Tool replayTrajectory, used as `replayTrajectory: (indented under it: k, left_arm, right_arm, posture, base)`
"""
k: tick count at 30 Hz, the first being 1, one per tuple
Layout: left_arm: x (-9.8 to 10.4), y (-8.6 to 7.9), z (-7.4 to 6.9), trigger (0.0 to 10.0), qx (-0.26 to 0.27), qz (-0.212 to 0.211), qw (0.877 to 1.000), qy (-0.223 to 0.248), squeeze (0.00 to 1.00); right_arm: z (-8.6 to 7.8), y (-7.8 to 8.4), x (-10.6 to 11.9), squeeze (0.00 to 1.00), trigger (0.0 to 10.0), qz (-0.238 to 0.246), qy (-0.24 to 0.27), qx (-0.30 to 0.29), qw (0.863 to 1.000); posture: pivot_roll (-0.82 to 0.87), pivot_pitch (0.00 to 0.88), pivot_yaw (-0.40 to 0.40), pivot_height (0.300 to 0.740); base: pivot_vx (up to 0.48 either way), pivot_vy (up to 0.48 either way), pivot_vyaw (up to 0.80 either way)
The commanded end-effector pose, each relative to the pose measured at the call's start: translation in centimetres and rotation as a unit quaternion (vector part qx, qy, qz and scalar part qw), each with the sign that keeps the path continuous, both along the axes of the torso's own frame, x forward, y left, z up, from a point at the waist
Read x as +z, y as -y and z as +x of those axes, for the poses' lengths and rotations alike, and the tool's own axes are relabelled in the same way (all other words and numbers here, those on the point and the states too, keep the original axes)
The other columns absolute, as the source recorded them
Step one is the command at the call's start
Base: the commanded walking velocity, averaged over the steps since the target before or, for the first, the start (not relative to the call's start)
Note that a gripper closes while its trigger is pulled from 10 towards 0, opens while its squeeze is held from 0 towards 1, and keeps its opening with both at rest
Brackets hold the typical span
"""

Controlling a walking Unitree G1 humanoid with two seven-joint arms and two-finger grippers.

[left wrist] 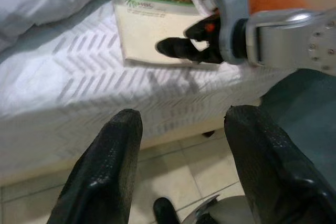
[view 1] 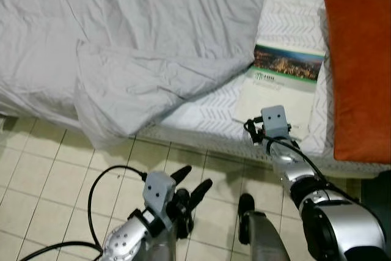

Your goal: Clean up the room

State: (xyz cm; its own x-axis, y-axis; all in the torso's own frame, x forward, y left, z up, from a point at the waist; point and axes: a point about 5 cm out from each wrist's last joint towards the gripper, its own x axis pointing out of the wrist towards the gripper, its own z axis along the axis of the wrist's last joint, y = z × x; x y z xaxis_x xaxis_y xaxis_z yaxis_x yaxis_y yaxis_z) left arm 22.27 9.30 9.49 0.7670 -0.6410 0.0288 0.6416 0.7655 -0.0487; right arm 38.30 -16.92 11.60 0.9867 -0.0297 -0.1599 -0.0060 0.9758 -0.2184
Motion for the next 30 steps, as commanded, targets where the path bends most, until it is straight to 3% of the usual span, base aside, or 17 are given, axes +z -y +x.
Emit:
replayTrajectory:
  k: [1,2,4,7,9,10,11,15,18,23,25,30]
  left_arm:
    - [-0.1,-0.3,-0.4,10.0,0.042,0.051,0.998,-0.014,0.0]
    - [-0.1,-0.3,-0.4,10.0,0.042,0.051,0.998,-0.014,0.0]
    - [1.1,-0.7,-1.0,10.0,0.052,0.044,0.998,-0.016,0.0]
    - [1.2,-1.1,-1.5,10.0,0.062,0.061,0.996,-0.014,0.0]
    - [1.5,-1.8,-2.2,10.0,0.072,0.072,0.995,-0.008,0.0]
    - [1.5,-1.8,-2.2,10.0,0.072,0.072,0.995,-0.008,0.0]
    - [1.3,-2.4,-2.1,10.0,0.087,0.077,0.993,-0.013,0.0]
    - [-0.2,-2.5,-0.6,10.0,0.107,0.073,0.991,-0.036,0.0]
    - [-0.4,-2.6,1.0,10.0,0.133,0.068,0.988,-0.037,0.0]
    - [-1.0,-2.5,3.0,10.0,0.167,0.058,0.983,-0.039,0.0]
    - [-1.3,-2.2,3.9,10.0,0.18,0.041,0.982,-0.045,0.0]
    - [-1.4,-1.7,5.4,10.0,0.165,0.043,0.985,-0.035,0.0]
  right_arm:
    - [-0.5,-0.3,-1.0,0.0,10.0,0.017,-0.001,-0.016,1.0]
    - [-0.5,-0.3,-1.0,0.0,10.0,0.017,-0.001,-0.016,1.0]
    - [-1.2,1.3,-0.9,0.0,10.0,0.029,0.051,-0.074,0.996]
    - [-2.3,1.9,-1.6,0.0,10.0,0.01,0.08,-0.081,0.993]
    - [-4.6,2.2,-2.6,0.0,10.0,0.007,0.107,-0.083,0.991]
    - [-4.6,2.2,-2.6,0.0,10.0,0.007,0.107,-0.083,0.991]
    - [-7.7,2.3,-3.3,0.0,10.0,0.015,0.115,-0.084,0.99]
    - [-9.3,2.6,-5.0,0.0,10.0,0.027,0.093,-0.085,0.992]
    - [-10.5,1.8,-5.3,0.0,10.0,0.037,0.085,-0.064,0.994]
    - [-10.6,0.4,-5.9,0.0,10.0,0.018,0.04,-0.018,0.999]
    - [-10.0,0.0,-6.0,0.0,10.0,0.04,0.032,-0.003,0.999]
    - [-9.5,-0.6,-5.6,0.0,10.0,0.051,0.038,0.011,0.998]
  posture:
    - [0.18,0.681,0.077,0.74]
    - [0.18,0.681,0.077,0.74]
    - [0.14,0.636,0.051,0.74]
    - [0.13,0.596,0.043,0.74]
    - [0.12,0.505,0.029,0.74]
    - [0.12,0.505,0.029,0.74]
    - [0.09,0.415,0.013,0.74]
    - [0.04,0.294,0.009,0.74]
    - [0.01,0.173,0.009,0.74]
    - [-0.01,0.081,0.01,0.74]
    - [-0.01,0.031,0.011,0.74]
    - [-0.02,0.018,0.012,0.74]
  base:
    - [0.0,0.0,0.0]
    - [0.0,0.0,0.0]
    - [0.0,0.0,0.0]
    - [0.0,0.0,0.0]
    - [0.0,0.0,0.0]
    - [0.0,0.0,0.0]
    - [0.0,0.0,0.0]
    - [0.0,0.0,-0.2]
    - [0.0,0.0,-0.78]
    - [0.0,0.0,-0.48]
    - [0.189,0.0,0.0]
    - [0.448,0.0,0.0]
